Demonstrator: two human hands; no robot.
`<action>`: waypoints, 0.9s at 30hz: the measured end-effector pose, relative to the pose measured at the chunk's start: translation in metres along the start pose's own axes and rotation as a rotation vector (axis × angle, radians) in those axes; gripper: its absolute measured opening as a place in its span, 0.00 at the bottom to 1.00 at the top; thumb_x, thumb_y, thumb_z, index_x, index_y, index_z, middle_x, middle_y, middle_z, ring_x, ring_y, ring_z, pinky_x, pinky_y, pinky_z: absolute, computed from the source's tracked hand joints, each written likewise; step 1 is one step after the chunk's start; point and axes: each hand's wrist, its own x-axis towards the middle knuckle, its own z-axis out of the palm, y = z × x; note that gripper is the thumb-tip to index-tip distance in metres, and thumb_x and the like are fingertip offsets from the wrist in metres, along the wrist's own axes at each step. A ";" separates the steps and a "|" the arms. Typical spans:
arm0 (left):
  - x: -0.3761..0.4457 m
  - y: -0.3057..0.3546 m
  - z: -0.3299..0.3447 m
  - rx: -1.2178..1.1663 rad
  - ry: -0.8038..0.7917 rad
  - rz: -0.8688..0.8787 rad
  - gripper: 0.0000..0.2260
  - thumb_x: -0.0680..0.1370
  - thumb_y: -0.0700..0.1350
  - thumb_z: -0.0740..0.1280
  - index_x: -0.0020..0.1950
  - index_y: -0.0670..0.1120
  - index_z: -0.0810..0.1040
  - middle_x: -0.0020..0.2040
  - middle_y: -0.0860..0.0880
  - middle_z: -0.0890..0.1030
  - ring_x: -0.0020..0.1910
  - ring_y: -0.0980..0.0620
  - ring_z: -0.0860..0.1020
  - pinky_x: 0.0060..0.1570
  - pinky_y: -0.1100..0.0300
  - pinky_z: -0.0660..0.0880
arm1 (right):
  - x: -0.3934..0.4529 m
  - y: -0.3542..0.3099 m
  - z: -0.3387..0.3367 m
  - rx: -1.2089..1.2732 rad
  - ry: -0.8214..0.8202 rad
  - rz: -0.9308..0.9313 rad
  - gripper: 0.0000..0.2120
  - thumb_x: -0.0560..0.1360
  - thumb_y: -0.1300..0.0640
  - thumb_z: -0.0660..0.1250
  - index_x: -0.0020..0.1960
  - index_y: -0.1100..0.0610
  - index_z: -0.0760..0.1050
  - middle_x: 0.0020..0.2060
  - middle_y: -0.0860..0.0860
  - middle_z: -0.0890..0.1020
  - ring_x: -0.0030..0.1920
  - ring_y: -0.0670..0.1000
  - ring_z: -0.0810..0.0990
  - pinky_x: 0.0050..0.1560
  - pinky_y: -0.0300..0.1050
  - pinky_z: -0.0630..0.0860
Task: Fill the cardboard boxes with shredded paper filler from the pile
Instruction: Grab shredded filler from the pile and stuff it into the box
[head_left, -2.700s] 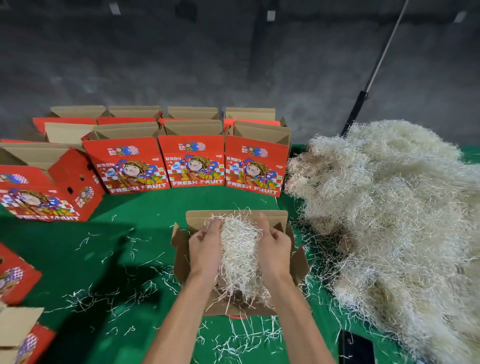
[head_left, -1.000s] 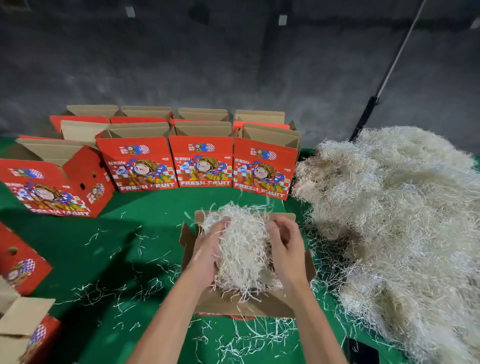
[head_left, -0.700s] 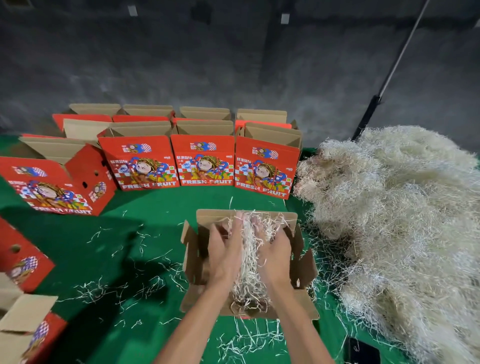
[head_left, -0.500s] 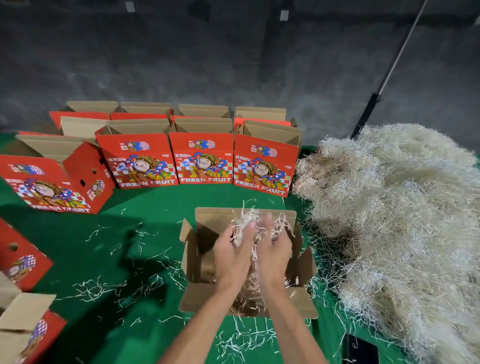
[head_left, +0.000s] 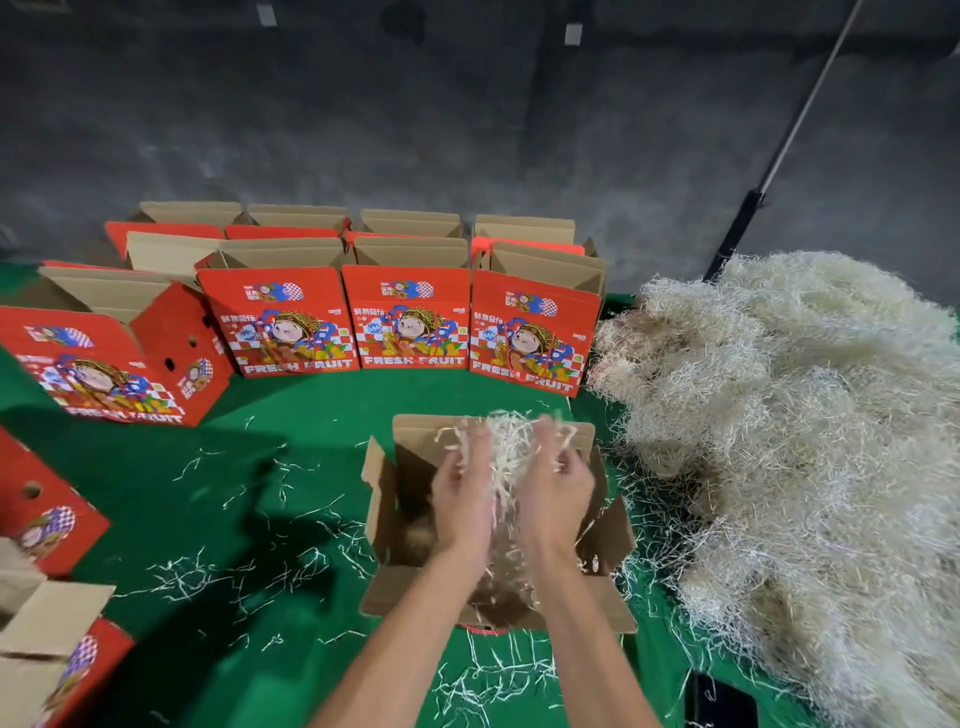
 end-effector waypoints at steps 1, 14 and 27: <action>-0.004 -0.002 -0.001 0.071 -0.002 -0.001 0.27 0.72 0.67 0.70 0.63 0.51 0.75 0.57 0.51 0.78 0.57 0.48 0.77 0.56 0.51 0.75 | -0.001 0.002 0.000 -0.027 -0.028 0.006 0.23 0.78 0.36 0.63 0.36 0.54 0.76 0.24 0.43 0.71 0.25 0.42 0.65 0.26 0.34 0.66; 0.026 0.002 -0.009 0.003 0.075 -0.133 0.29 0.79 0.66 0.58 0.75 0.51 0.66 0.72 0.49 0.71 0.69 0.48 0.69 0.71 0.44 0.61 | -0.003 0.006 -0.005 -0.180 -0.328 0.058 0.42 0.70 0.21 0.56 0.71 0.51 0.70 0.58 0.37 0.76 0.58 0.41 0.77 0.61 0.45 0.75; 0.041 0.032 -0.051 0.154 0.046 -0.009 0.23 0.71 0.71 0.67 0.53 0.56 0.73 0.41 0.58 0.75 0.36 0.61 0.72 0.38 0.61 0.72 | 0.038 -0.004 -0.044 -0.030 -0.209 0.118 0.17 0.77 0.31 0.59 0.46 0.42 0.78 0.36 0.39 0.78 0.35 0.41 0.77 0.43 0.39 0.75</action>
